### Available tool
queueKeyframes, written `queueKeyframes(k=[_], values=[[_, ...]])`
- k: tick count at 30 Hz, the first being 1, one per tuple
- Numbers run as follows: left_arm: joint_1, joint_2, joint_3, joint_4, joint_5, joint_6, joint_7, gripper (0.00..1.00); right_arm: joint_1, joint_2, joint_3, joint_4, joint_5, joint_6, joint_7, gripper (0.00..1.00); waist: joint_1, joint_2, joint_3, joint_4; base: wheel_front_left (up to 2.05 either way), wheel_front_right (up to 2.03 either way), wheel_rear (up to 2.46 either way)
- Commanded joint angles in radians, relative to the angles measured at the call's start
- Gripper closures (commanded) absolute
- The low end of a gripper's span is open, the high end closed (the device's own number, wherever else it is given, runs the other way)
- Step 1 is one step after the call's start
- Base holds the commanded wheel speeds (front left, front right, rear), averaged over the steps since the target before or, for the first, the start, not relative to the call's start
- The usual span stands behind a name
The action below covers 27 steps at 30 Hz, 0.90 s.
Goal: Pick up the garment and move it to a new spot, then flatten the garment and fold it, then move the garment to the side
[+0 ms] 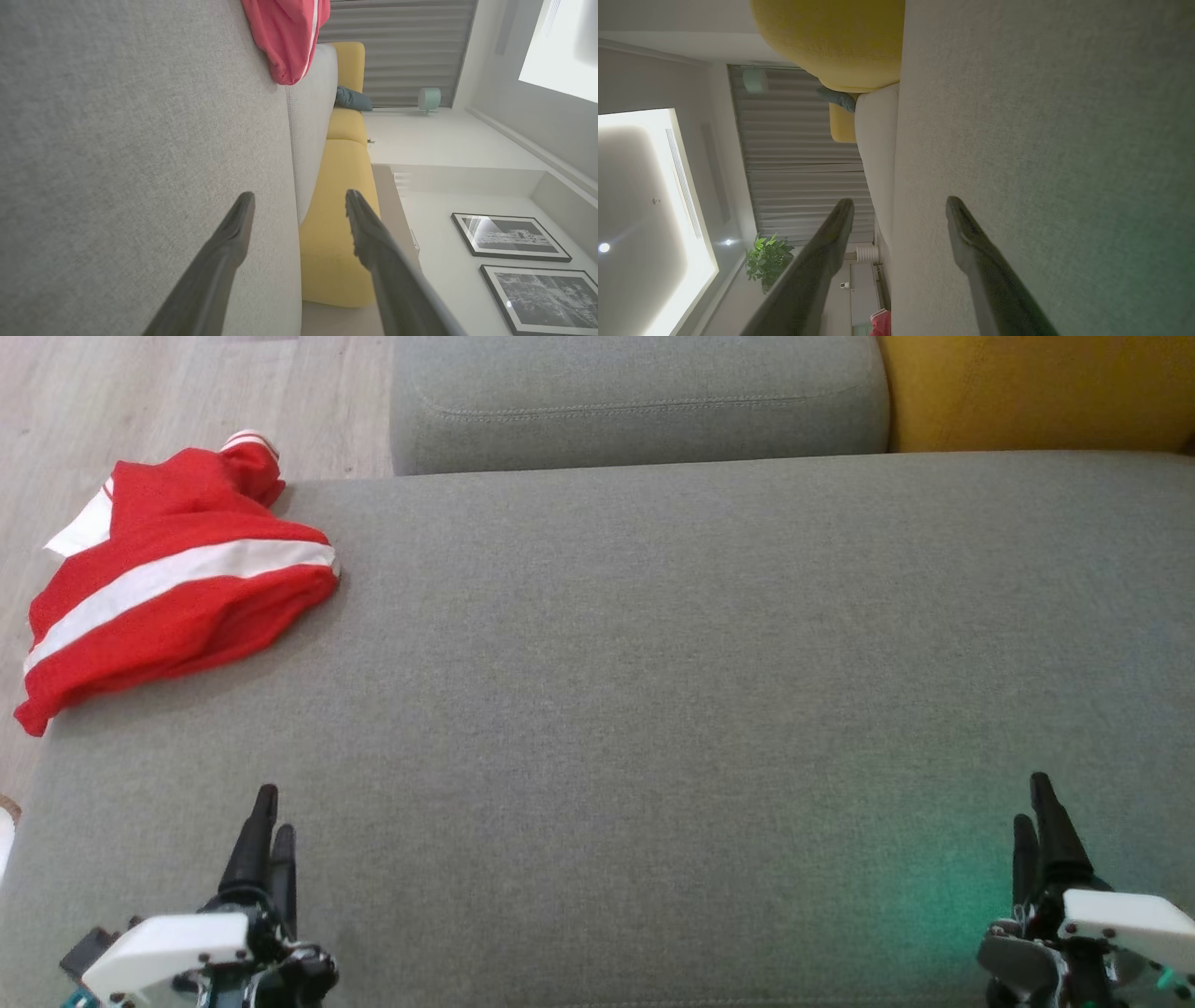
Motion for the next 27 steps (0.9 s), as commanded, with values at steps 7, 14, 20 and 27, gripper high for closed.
queueKeyframes(k=[7, 14, 20, 27], values=[[-0.040, 0.011, -0.015, -0.086, 0.111, 0.022, -0.029, 0.00, -0.049, -0.004, 0.018, -0.074, -0.116, 0.002, -0.029, 0.00, 0.0000, 0.0000, 0.001, 0.001, 0.00, 0.00, 0.00], [-0.044, 0.012, -0.033, -0.125, 0.224, 0.038, -0.050, 0.00, -0.048, -0.004, 0.031, -0.117, -0.222, 0.002, -0.050, 0.00, 0.0000, 0.0000, 0.001, 0.002, 0.00, 0.00, 0.00], [-0.043, 0.013, -0.050, -0.145, 0.306, 0.047, -0.064, 0.00, -0.047, -0.005, 0.047, -0.142, -0.303, 0.002, -0.065, 0.00, 0.0000, 0.0000, 0.001, 0.004, 0.00, 0.00, 0.00], [-0.043, 0.013, -0.075, -0.158, 0.440, 0.054, -0.085, 0.00, -0.045, -0.005, 0.074, -0.168, -0.442, 0.003, -0.085, 0.00, 0.0000, 0.0000, 0.002, 0.005, 0.00, 0.00, 0.00]])
